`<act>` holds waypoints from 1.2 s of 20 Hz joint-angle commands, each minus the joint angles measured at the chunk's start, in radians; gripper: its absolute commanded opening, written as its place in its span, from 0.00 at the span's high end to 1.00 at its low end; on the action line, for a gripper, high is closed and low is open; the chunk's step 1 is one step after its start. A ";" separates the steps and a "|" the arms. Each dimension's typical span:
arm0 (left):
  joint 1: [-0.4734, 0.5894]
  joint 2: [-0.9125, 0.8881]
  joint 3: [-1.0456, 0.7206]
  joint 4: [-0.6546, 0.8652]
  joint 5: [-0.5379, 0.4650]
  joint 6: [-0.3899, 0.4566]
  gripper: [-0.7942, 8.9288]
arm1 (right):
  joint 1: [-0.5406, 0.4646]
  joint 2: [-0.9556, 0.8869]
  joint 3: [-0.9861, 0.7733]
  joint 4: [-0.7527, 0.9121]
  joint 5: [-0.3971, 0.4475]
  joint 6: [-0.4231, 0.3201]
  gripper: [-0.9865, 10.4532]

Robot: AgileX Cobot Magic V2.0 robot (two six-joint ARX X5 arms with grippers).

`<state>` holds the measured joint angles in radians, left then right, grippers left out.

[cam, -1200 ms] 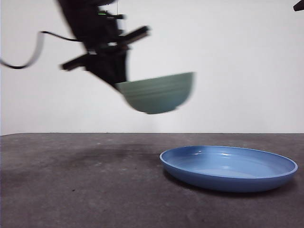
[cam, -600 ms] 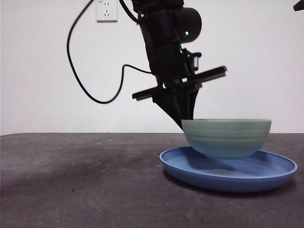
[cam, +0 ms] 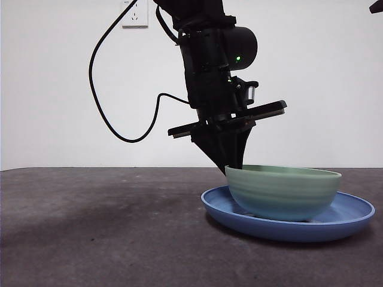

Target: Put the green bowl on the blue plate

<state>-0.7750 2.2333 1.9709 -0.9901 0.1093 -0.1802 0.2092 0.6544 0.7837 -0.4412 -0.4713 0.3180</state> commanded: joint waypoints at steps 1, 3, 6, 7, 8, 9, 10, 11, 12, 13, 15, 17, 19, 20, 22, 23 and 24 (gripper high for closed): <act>-0.010 0.024 0.031 0.033 -0.002 0.014 0.88 | 0.004 0.004 0.017 0.006 0.001 -0.012 0.42; -0.010 0.024 0.034 0.050 -0.002 0.014 0.84 | 0.004 0.004 0.017 0.006 0.001 -0.012 0.42; -0.007 0.024 0.077 0.018 -0.002 0.010 0.61 | 0.004 0.004 0.017 0.006 0.001 -0.012 0.42; -0.004 0.024 0.112 -0.016 -0.001 0.010 0.52 | 0.004 0.004 0.017 0.006 0.001 -0.012 0.42; -0.002 0.024 0.146 -0.052 -0.001 0.010 0.46 | 0.004 0.004 0.017 0.006 0.001 -0.012 0.42; -0.002 0.024 0.190 -0.103 0.000 0.012 0.42 | 0.004 0.004 0.017 0.006 0.001 -0.012 0.42; -0.002 0.023 0.230 -0.152 0.000 0.021 0.40 | 0.004 0.004 0.017 0.006 0.001 -0.012 0.42; -0.002 0.022 0.280 -0.211 0.000 0.043 0.40 | 0.004 0.004 0.017 0.006 0.001 -0.012 0.42; -0.002 0.017 0.321 -0.260 -0.001 0.060 0.40 | 0.004 0.004 0.017 0.006 0.001 -0.012 0.42; 0.000 0.006 0.360 -0.312 -0.001 0.081 0.40 | 0.004 0.004 0.017 0.006 0.001 -0.012 0.42; 0.013 -0.048 0.380 -0.371 -0.005 0.114 0.40 | 0.004 0.004 0.017 0.006 0.001 -0.012 0.42; 0.037 -0.122 0.380 -0.409 -0.005 0.121 0.38 | 0.004 0.004 0.017 0.006 0.001 -0.012 0.42; 0.062 -0.202 0.377 -0.438 -0.005 0.121 0.28 | 0.004 0.004 0.017 0.006 0.001 -0.013 0.42; 0.074 -0.251 0.377 -0.454 -0.005 0.121 0.27 | 0.004 0.004 0.017 0.006 0.002 -0.014 0.42; 0.098 -0.354 0.351 -0.455 -0.005 0.121 0.27 | 0.004 0.004 0.017 0.006 0.002 -0.016 0.42; 0.106 -0.409 0.323 -0.455 -0.005 0.129 0.27 | 0.004 0.004 0.017 0.006 0.002 -0.016 0.42; 0.114 -0.470 0.286 -0.455 -0.005 0.137 0.27 | 0.004 0.004 0.017 0.005 0.002 -0.016 0.42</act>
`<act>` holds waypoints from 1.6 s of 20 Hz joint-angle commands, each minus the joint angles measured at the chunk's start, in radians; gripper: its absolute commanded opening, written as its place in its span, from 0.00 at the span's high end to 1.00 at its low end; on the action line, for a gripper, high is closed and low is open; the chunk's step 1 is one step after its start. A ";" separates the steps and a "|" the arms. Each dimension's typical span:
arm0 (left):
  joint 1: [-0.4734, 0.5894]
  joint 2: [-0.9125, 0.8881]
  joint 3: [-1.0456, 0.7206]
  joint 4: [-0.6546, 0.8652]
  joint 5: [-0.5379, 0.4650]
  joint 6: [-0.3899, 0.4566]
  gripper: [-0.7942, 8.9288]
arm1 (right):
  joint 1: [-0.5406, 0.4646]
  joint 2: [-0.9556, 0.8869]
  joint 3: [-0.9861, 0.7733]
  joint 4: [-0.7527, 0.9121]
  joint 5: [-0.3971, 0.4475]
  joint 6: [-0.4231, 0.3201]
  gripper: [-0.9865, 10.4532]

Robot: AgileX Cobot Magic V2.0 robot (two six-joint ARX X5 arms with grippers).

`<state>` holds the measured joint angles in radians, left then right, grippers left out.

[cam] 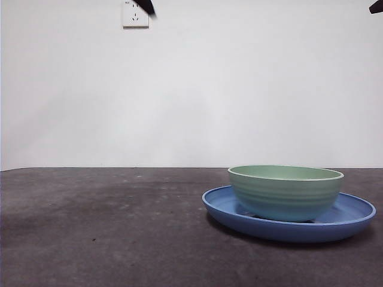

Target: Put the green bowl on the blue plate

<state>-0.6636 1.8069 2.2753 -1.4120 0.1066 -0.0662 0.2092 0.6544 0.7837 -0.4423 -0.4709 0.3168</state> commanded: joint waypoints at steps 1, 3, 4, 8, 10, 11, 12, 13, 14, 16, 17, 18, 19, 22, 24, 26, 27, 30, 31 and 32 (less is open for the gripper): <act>0.009 -0.107 -0.069 -0.030 -0.002 0.031 0.27 | 0.004 0.004 0.017 0.003 0.001 -0.014 0.42; 0.021 -0.243 -0.196 -0.002 -0.002 0.053 0.27 | 0.004 0.004 0.017 -0.008 0.001 -0.014 0.42; 0.028 -0.318 -0.272 0.024 -0.002 0.063 0.27 | 0.004 0.004 0.017 -0.013 0.001 -0.014 0.42; 0.057 -0.638 -0.596 0.166 -0.002 0.135 0.27 | 0.004 0.004 0.017 -0.015 0.001 -0.015 0.42; 0.063 -0.784 -0.741 0.227 -0.002 0.141 0.27 | 0.004 0.004 0.017 -0.015 0.001 -0.015 0.42; 0.063 -0.847 -0.805 0.242 -0.002 0.142 0.27 | 0.004 0.004 0.017 -0.015 0.001 -0.015 0.42; 0.063 -0.904 -0.867 0.259 -0.002 0.141 0.27 | 0.004 0.004 0.017 -0.015 0.001 -0.014 0.42; 0.063 -0.959 -0.928 0.278 -0.002 0.140 0.27 | 0.004 0.004 0.017 -0.015 0.001 -0.014 0.42; 0.063 -1.014 -0.995 0.304 -0.002 0.140 0.27 | 0.004 0.004 0.017 -0.015 0.000 -0.014 0.42; 0.063 -1.096 -1.123 0.357 -0.002 0.124 0.27 | 0.004 0.004 0.017 -0.015 0.000 -0.014 0.42; 0.063 -1.125 -1.173 0.375 -0.002 0.105 0.27 | 0.004 0.004 0.017 -0.015 0.000 -0.015 0.42; 0.063 -1.139 -1.200 0.381 -0.002 0.095 0.27 | 0.004 0.004 0.017 -0.015 0.000 -0.015 0.42; 0.063 -1.145 -1.210 0.379 -0.002 0.092 0.27 | 0.004 0.004 0.017 -0.015 0.001 -0.015 0.42; 0.063 -1.148 -1.209 0.396 -0.002 0.092 0.27 | 0.004 0.004 0.017 -0.018 0.000 -0.014 0.42; 0.063 -1.147 -1.209 0.396 -0.002 0.092 0.27 | 0.004 0.004 0.017 -0.040 0.001 -0.013 0.42; 0.063 -1.148 -1.209 0.396 -0.002 0.092 0.27 | 0.003 0.014 0.017 -0.078 0.027 0.005 0.42; 0.063 -1.148 -1.209 0.396 -0.002 0.092 0.27 | 0.002 0.026 0.017 -0.105 0.055 0.032 0.43; 0.063 -1.148 -1.209 0.399 -0.002 0.092 0.27 | -0.035 0.100 0.017 -0.173 0.048 0.073 0.44; 0.063 -1.148 -1.209 0.406 -0.002 0.092 0.27 | -0.057 0.137 0.017 -0.200 0.040 0.073 0.44; 0.063 -1.148 -1.209 0.412 -0.002 0.092 0.27 | -0.084 0.180 0.017 -0.227 0.030 0.071 0.45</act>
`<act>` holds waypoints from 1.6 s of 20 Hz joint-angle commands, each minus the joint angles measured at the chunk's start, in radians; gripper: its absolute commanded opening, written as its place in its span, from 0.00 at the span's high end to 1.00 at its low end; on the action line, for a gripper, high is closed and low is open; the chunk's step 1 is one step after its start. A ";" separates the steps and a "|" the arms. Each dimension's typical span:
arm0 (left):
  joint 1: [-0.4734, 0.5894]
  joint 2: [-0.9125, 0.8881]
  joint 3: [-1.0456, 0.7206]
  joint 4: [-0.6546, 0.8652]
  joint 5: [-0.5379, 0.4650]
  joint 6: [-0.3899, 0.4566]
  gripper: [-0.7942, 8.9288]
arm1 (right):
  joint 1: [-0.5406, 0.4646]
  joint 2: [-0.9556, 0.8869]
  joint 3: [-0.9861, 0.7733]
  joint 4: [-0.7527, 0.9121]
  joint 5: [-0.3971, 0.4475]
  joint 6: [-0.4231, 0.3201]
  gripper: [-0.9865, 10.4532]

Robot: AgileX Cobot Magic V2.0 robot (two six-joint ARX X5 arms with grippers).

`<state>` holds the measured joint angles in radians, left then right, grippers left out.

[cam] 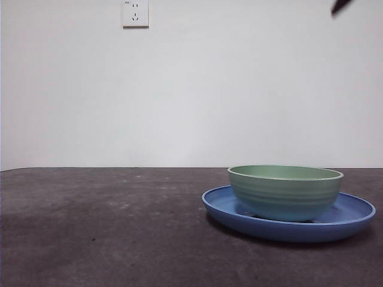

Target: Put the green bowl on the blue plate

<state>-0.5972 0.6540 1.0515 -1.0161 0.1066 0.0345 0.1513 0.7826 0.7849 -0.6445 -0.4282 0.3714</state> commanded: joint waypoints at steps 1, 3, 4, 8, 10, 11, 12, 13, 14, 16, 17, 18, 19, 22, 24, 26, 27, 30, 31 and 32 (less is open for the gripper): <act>-0.003 0.005 0.015 0.019 -0.002 -0.009 0.27 | -0.056 0.097 0.016 -0.037 -0.031 0.003 0.45; -0.003 0.005 0.015 0.020 -0.002 -0.009 0.27 | -0.123 0.186 0.016 -0.032 -0.064 -0.026 0.45; -0.003 0.005 0.015 0.020 -0.002 -0.009 0.27 | -0.165 0.245 0.016 -0.025 -0.092 -0.055 0.45; -0.003 0.005 0.015 0.020 -0.002 -0.010 0.27 | -0.254 0.429 0.016 0.024 -0.158 -0.138 0.56; -0.003 0.005 0.015 0.020 -0.002 -0.010 0.27 | -0.268 0.518 0.016 0.062 -0.185 -0.158 0.56; -0.003 0.005 0.015 0.020 -0.002 -0.010 0.27 | -0.269 0.556 0.016 0.081 -0.197 -0.168 0.56; -0.003 0.005 0.015 0.020 -0.002 -0.010 0.27 | -0.269 0.597 0.016 0.102 -0.211 -0.177 0.56; -0.003 0.005 0.015 0.020 -0.002 -0.010 0.27 | -0.269 0.629 0.016 0.122 -0.224 -0.178 0.56; -0.003 0.005 0.015 0.020 -0.002 -0.010 0.27 | -0.264 0.662 0.016 0.143 -0.239 -0.187 0.56; -0.003 0.005 0.015 0.020 -0.002 -0.010 0.27 | -0.259 0.717 0.016 0.175 -0.254 -0.194 0.56; -0.003 0.005 0.015 0.020 -0.002 -0.010 0.27 | -0.258 0.742 0.016 0.187 -0.257 -0.194 0.57; -0.003 0.005 0.015 0.020 -0.002 -0.010 0.27 | -0.256 0.764 0.016 0.195 -0.262 -0.197 0.58; -0.003 0.005 0.015 0.020 -0.002 -0.010 0.27 | -0.251 0.782 0.016 0.199 -0.277 -0.206 0.60; -0.003 0.005 0.015 0.020 -0.002 -0.021 0.27 | -0.237 0.809 0.016 0.214 -0.285 -0.228 0.64; -0.003 0.005 0.015 0.021 -0.002 -0.021 0.27 | -0.224 0.813 0.016 0.234 -0.281 -0.228 0.64; -0.003 0.005 0.015 0.022 -0.002 -0.021 0.27 | -0.206 0.813 0.016 0.241 -0.277 -0.227 0.68; -0.003 0.005 0.015 0.022 -0.002 -0.021 0.27 | -0.198 0.813 0.016 0.241 -0.266 -0.227 0.70; -0.003 0.005 0.015 0.022 -0.002 -0.021 0.27 | -0.177 0.813 0.016 0.251 -0.222 -0.227 0.75; -0.003 0.005 0.015 0.022 -0.002 -0.021 0.27 | -0.173 0.813 0.016 0.253 -0.214 -0.227 0.77; -0.003 0.005 0.015 0.022 -0.002 -0.022 0.27 | -0.173 0.813 0.016 0.253 -0.211 -0.227 0.80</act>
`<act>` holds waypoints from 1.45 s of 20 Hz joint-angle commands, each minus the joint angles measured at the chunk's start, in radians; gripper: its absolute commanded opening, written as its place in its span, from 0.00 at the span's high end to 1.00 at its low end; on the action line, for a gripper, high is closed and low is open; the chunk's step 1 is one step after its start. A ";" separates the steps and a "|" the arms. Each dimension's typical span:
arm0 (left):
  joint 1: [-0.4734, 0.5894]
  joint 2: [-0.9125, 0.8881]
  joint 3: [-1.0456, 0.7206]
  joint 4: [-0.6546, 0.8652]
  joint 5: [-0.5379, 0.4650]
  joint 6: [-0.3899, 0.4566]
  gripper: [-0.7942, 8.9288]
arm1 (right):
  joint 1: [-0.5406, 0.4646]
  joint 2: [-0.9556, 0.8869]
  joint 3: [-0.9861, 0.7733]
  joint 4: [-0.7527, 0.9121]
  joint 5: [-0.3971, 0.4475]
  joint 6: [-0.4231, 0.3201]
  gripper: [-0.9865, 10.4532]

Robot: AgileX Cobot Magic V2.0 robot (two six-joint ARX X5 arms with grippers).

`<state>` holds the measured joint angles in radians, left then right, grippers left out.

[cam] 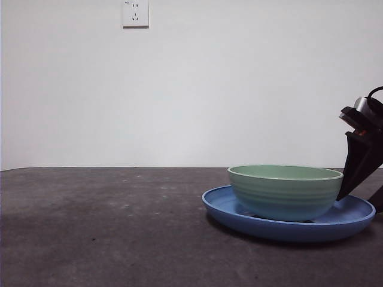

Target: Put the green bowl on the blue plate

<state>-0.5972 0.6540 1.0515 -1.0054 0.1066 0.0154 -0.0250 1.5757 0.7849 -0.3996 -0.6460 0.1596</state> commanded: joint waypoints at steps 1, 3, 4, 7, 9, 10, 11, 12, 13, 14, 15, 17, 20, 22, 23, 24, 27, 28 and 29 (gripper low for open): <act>-0.003 0.005 0.015 0.011 -0.002 -0.005 0.27 | 0.003 0.019 0.016 0.007 0.018 -0.014 0.80; -0.003 0.005 0.015 0.011 -0.002 -0.005 0.27 | 0.003 0.021 0.016 0.006 0.022 -0.008 0.81; -0.003 0.005 0.015 0.012 -0.002 -0.005 0.27 | 0.003 0.024 0.016 0.003 0.022 -0.001 0.83; -0.003 0.005 0.015 0.011 -0.002 -0.005 0.27 | 0.005 0.043 0.016 -0.013 0.021 0.016 0.85; -0.003 0.005 0.015 0.011 -0.002 -0.005 0.27 | 0.011 0.061 0.016 -0.025 0.021 0.017 0.90; -0.003 0.005 0.015 0.011 -0.002 -0.006 0.27 | 0.011 0.064 0.016 -0.026 0.023 0.016 0.90; -0.003 0.005 0.015 0.011 -0.002 -0.006 0.27 | 0.012 0.064 0.016 -0.016 0.026 0.018 0.90; -0.003 0.005 0.015 0.011 -0.002 -0.006 0.27 | 0.014 0.063 0.020 -0.005 0.024 0.037 0.90; -0.003 0.005 0.015 0.011 -0.002 -0.006 0.27 | 0.014 0.063 0.031 -0.012 0.018 0.046 0.90; -0.003 0.005 0.015 0.011 -0.002 -0.006 0.27 | 0.014 0.063 0.054 -0.029 0.015 0.050 0.90; -0.003 0.005 0.015 0.011 -0.002 -0.008 0.27 | 0.017 0.063 0.075 -0.050 0.016 0.055 0.90; -0.003 0.005 0.015 0.011 -0.002 -0.009 0.27 | 0.039 0.063 0.141 -0.110 0.016 0.062 0.90; -0.003 0.005 0.015 0.011 -0.002 -0.009 0.27 | 0.099 0.063 0.246 -0.186 0.018 0.073 0.90; -0.003 0.005 0.015 0.011 -0.002 -0.008 0.27 | 0.154 0.063 0.293 -0.194 0.018 0.105 0.90; -0.003 0.005 0.015 0.011 -0.002 -0.009 0.27 | 0.182 0.064 0.305 -0.186 0.020 0.122 0.90; -0.003 0.005 0.015 0.011 -0.002 -0.008 0.27 | 0.217 0.064 0.310 -0.167 0.022 0.144 0.90; -0.003 0.005 0.015 0.011 -0.002 -0.008 0.27 | 0.319 0.075 0.310 -0.129 0.079 0.185 0.90; -0.003 0.005 0.015 0.011 -0.002 -0.008 0.27 | 0.355 0.086 0.310 -0.118 0.106 0.201 0.90; -0.003 0.005 0.015 0.011 -0.002 -0.008 0.27 | 0.383 0.101 0.310 -0.108 0.117 0.208 0.90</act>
<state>-0.5972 0.6540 1.0515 -1.0050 0.1066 0.0124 0.3553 1.6592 1.0786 -0.5179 -0.5209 0.3408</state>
